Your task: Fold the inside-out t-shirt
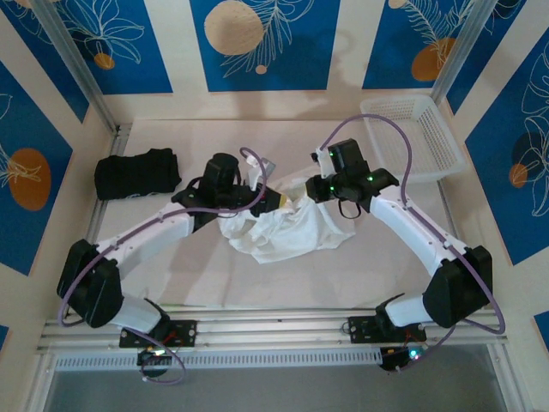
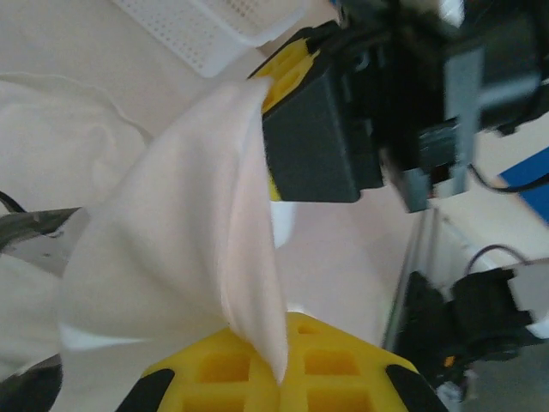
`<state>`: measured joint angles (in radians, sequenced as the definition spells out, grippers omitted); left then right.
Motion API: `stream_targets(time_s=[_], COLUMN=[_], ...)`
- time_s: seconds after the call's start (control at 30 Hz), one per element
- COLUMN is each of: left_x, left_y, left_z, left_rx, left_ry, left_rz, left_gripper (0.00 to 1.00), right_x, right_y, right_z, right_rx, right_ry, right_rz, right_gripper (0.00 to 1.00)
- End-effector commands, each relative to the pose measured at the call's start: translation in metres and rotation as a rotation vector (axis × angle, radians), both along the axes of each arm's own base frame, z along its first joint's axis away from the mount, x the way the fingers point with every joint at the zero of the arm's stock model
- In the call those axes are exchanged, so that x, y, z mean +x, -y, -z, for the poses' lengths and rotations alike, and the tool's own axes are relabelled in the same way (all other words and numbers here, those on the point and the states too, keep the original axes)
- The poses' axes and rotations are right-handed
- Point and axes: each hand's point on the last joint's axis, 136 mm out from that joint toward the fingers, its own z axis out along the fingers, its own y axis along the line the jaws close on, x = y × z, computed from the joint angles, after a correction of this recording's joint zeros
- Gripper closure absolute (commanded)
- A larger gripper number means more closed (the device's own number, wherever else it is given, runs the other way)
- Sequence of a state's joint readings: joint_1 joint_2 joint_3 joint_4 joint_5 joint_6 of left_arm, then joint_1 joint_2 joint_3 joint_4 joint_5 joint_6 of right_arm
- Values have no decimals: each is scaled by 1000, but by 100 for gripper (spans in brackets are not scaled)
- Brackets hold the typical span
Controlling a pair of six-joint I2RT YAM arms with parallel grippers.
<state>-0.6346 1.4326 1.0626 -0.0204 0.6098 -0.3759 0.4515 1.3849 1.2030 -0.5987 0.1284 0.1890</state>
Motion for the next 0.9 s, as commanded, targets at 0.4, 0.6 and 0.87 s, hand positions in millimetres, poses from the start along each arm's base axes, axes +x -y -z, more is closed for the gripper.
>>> stream_targets(time_s=[0.4,0.6,0.87], left_x=[4,6,4], left_y=[-9,-7,-8], left_z=[-17,-20,-24], left_rx=[-107,-113,-117], left_ry=[-127,-125,-114], left_rz=[-35,-31,-24], left_gripper=[100,100,100], right_x=[-84,-91,-55], right_y=[-5,-38,-52], right_z=[-29,-6,10], right_rx=[90,206,270], right_ry=[59,28,-5], right_rz=[-159,-204,-120], right_gripper=[69,74,76])
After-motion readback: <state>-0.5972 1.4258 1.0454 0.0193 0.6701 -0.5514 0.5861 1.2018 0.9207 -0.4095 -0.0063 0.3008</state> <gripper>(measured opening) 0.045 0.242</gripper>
